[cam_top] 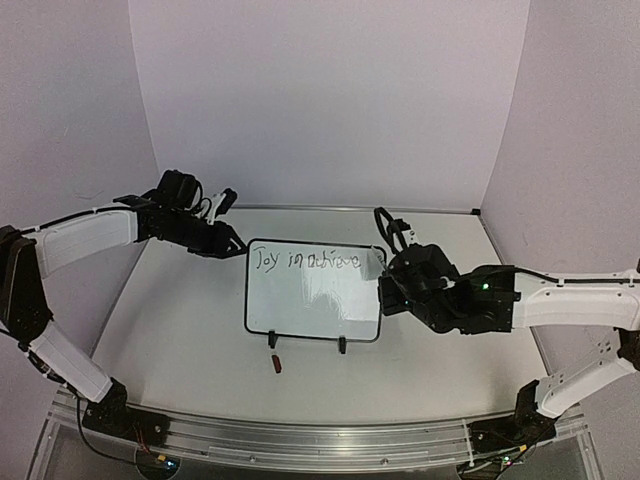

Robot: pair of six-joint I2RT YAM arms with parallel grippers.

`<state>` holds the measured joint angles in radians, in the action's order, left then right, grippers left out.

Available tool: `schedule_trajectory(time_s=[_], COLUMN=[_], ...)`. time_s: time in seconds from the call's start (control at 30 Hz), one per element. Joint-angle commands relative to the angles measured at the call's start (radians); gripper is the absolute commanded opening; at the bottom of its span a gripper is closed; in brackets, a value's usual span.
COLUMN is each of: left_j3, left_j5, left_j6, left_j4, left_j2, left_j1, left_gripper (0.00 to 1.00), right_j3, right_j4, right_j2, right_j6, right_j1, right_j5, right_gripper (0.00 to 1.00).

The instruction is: Write a sentence on the whiteboard

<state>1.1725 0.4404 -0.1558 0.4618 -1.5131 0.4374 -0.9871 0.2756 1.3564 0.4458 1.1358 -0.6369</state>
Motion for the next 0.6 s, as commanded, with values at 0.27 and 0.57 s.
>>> schedule_trajectory(time_s=[0.27, 0.57], left_j3=[-0.046, -0.045], left_j5=[0.139, 0.191], left_j6=[0.041, 0.008], left_j4=[-0.087, -0.099], left_j2=[0.130, 0.112], left_j1=[-0.001, -0.044], left_gripper=[0.65, 0.78], right_j3=[0.036, 0.102], right_j4=[-0.034, -0.118], right_j2=[-0.068, -0.110], right_j6=[-0.051, -0.103], right_j1=[0.008, 0.004], right_j5=[0.030, 0.076], right_gripper=[0.00, 0.00])
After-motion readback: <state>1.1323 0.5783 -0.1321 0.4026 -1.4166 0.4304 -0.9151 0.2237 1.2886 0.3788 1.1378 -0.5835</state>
